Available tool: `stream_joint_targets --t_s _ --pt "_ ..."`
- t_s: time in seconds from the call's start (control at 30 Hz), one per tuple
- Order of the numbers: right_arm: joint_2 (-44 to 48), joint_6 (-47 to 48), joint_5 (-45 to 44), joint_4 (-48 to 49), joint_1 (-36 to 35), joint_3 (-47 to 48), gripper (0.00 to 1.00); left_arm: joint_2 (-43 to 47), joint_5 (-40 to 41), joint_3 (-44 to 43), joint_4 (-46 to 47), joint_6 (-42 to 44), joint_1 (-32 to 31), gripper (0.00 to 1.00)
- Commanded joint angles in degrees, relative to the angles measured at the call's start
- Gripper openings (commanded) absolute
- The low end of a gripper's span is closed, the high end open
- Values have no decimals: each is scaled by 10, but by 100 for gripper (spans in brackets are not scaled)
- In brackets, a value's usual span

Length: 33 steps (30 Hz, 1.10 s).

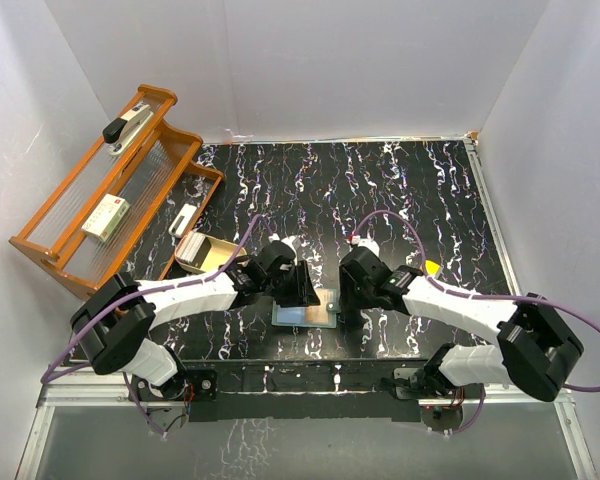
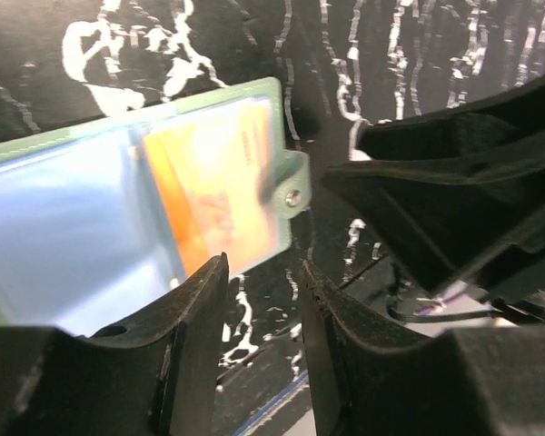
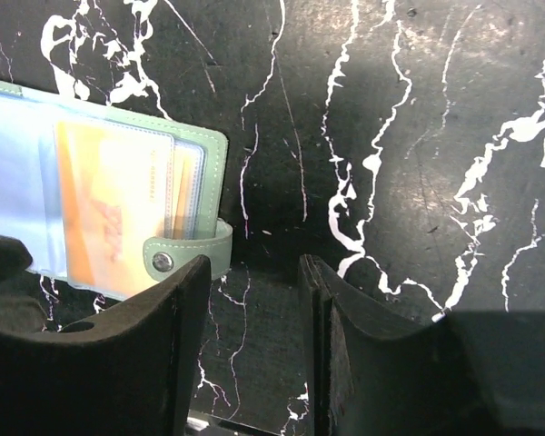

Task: Put the credit cards into the card holder
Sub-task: Turn over the card slot in the card holder, then move the storage box to the center of the board.

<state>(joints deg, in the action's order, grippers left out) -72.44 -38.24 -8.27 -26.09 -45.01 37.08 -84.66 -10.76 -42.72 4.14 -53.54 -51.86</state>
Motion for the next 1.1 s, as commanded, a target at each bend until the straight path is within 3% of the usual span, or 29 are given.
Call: stream_joint_targets --t_s 0.0,0.13,0.37,0.73,1.07 --pt "36 -6 -26 -8 -2 8 42 43 84 -50 -123 70 1 37" --pt "74 -7 -34 -4 -2 8 51 93 196 -86 -236 140 4 42" --pt "127 -5 -24 -7 -2 24 53 140 343 -132 -343 313 34 54" --pt "164 -3 19 3 -2 47 54 77 207 -205 -384 458 272 63" --pt "200 -7 15 -14 -3 33 54 37 125 -205 -372 496 389 66"
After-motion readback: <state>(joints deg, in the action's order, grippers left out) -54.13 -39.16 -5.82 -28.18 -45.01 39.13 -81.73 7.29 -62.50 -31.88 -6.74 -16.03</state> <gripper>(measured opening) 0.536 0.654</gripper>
